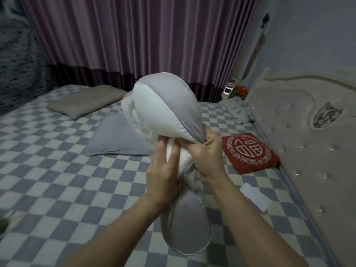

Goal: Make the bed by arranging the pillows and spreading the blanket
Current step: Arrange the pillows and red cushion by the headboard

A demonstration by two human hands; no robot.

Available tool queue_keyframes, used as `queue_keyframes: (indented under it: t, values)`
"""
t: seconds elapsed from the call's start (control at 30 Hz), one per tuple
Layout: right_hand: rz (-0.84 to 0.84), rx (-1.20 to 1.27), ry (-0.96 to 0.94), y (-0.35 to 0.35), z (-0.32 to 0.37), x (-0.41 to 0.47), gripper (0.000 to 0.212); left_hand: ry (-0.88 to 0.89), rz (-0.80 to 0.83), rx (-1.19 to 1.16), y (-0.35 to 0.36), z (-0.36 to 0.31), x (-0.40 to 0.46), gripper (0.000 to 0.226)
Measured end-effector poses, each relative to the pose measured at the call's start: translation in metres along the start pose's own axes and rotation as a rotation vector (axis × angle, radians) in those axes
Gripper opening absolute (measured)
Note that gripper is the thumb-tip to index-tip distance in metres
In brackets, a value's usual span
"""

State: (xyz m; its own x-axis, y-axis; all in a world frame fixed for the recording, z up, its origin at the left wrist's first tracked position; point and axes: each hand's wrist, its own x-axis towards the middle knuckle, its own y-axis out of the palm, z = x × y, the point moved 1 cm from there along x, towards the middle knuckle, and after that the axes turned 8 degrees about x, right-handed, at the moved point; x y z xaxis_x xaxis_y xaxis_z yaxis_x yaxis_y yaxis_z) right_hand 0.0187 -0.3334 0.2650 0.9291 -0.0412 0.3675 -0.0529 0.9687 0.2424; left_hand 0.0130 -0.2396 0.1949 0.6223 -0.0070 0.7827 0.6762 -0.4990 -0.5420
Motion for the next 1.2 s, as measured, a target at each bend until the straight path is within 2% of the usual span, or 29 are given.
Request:
queue_keyframes:
  t: [0.1,0.17,0.2,0.27,0.33,0.37,0.43,0.53,0.63,0.83,1.0,1.2]
  values:
    - [-0.073,0.202,0.101,0.028,-0.028,0.000,0.024,0.173,0.004,0.241,-0.020,0.045,-0.001,0.067]
    - [-0.100,0.280,0.202,0.044,-0.052,-0.003,0.030,0.257,0.071,0.348,-0.028,0.076,-0.007,0.056]
    - [-0.099,0.278,0.259,0.050,-0.067,-0.004,0.031,0.265,0.144,0.404,-0.031,0.090,-0.013,0.060]
    - [-0.034,0.142,0.426,0.051,-0.099,-0.012,0.034,0.250,0.374,0.514,-0.031,0.117,-0.032,0.087]
    - [0.023,-0.102,0.585,0.036,-0.129,-0.024,0.038,0.246,0.600,0.587,-0.029,0.133,-0.046,0.111]
    - [-0.014,-0.200,0.624,0.019,-0.143,-0.032,0.039,0.261,0.659,0.594,-0.023,0.135,-0.051,0.114]
    - [-0.100,-0.274,0.668,-0.011,-0.162,-0.044,0.041,0.266,0.707,0.577,-0.011,0.130,-0.050,0.103]
    - [-0.189,-0.330,0.725,-0.069,-0.171,-0.058,0.041,0.267,0.735,0.438,0.026,0.093,-0.044,0.076]
    - [-0.282,-0.359,0.721,-0.124,-0.166,-0.069,0.035,0.265,0.794,0.321,0.065,0.055,-0.047,0.063]
    - [-0.520,-0.450,0.738,-0.260,-0.163,-0.101,0.034,0.412,0.876,0.177,0.158,-0.022,-0.071,0.057]
    - [-0.659,-0.527,0.744,-0.355,-0.178,-0.115,0.028,0.322,1.020,0.095,0.229,-0.078,-0.084,0.056]
    - [-0.643,-0.643,0.870,-0.441,-0.235,-0.115,0.033,0.257,1.098,0.029,0.311,-0.115,-0.113,0.054]
